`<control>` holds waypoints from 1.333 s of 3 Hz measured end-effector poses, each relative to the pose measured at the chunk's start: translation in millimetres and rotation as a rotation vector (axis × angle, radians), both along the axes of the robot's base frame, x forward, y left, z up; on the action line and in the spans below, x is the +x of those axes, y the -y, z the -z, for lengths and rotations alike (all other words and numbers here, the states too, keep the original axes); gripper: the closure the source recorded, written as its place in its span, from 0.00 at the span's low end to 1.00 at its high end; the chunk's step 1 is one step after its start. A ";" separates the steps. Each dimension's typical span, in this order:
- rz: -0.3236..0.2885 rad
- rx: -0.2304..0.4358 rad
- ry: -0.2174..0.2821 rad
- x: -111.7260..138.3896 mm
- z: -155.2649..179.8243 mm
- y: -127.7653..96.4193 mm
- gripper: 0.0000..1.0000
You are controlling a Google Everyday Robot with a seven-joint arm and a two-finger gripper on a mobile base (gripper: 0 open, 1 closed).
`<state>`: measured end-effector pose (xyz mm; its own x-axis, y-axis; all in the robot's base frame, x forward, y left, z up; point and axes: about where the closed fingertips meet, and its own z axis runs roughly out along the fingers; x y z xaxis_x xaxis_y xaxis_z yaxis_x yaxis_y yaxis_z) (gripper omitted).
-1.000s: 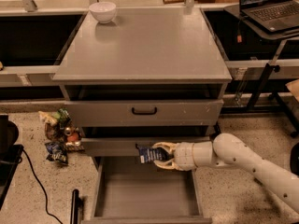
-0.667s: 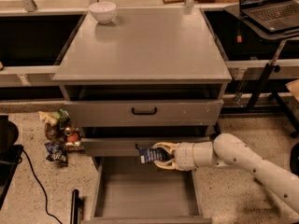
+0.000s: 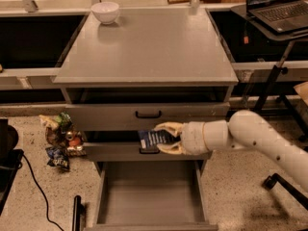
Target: Pick rxbar blueberry from bottom drawer and place on counter
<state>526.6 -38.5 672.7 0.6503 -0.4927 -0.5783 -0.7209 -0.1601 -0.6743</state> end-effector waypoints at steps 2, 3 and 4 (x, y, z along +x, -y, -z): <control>-0.019 -0.042 0.126 1.7 -80.3 2.9 1.00; -0.025 -0.046 0.180 13.6 -103.7 1.4 1.00; -0.053 -0.082 0.275 36.8 -154.5 -1.1 1.00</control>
Offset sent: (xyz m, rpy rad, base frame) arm 0.0011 -0.0032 0.0631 -0.0294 -0.0989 0.0147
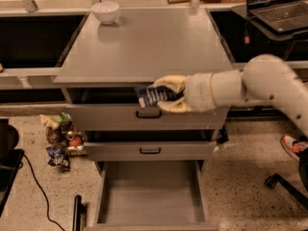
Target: Pick rxbar blueberry from bottom drawer and place on counter
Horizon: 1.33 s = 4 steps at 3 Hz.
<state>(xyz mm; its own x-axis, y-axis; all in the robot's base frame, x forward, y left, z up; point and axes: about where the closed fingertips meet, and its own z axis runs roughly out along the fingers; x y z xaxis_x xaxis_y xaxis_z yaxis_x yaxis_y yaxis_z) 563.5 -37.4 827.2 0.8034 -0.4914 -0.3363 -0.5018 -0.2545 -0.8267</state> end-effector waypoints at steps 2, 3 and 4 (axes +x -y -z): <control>0.041 0.017 0.085 43.9 -59.6 21.5 1.00; 0.128 0.047 0.076 79.2 -53.0 40.7 1.00; 0.224 0.072 0.048 127.2 -42.5 69.5 1.00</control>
Offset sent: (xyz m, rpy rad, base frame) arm 0.0313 -0.0139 0.0398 -0.0017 -0.0556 -0.0182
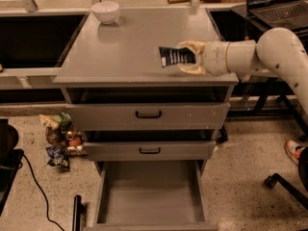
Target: Pick rxbar blueberry from bottom drawer and place on counter
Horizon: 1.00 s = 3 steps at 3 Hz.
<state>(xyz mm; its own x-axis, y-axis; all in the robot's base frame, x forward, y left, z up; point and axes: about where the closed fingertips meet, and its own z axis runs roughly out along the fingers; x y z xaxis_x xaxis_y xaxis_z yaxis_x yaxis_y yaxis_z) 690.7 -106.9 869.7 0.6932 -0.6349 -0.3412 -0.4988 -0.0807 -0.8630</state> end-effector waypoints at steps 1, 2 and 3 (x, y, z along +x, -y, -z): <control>0.105 0.025 -0.017 41.8 2.8 24.7 1.00; 0.190 0.047 -0.036 75.6 3.0 45.1 0.82; 0.248 0.070 -0.060 98.6 6.7 62.4 0.59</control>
Offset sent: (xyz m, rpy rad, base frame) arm 0.1133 -0.0776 0.0005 0.0724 0.0531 -0.3009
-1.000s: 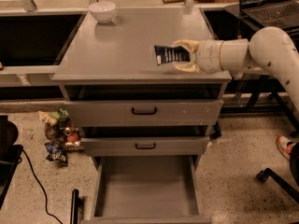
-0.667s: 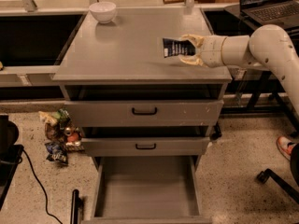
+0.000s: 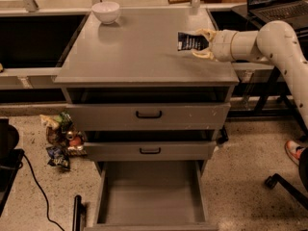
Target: Pick rxbar blueberry from bottom drawer and place on counter
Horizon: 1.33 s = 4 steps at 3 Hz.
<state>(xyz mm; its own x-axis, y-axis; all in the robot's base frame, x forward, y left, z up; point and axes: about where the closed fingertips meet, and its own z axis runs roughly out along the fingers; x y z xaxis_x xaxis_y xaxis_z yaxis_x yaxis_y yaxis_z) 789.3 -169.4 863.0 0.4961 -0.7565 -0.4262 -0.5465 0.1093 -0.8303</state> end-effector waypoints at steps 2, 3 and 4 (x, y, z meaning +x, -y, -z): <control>0.075 0.050 -0.039 21.1 11.1 30.7 0.12; 0.090 0.051 -0.028 22.4 2.9 37.6 0.00; 0.090 0.051 -0.028 22.4 -6.0 37.6 0.00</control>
Offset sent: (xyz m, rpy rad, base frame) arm 0.0293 -0.0539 -0.0116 0.0701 0.0496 -0.1183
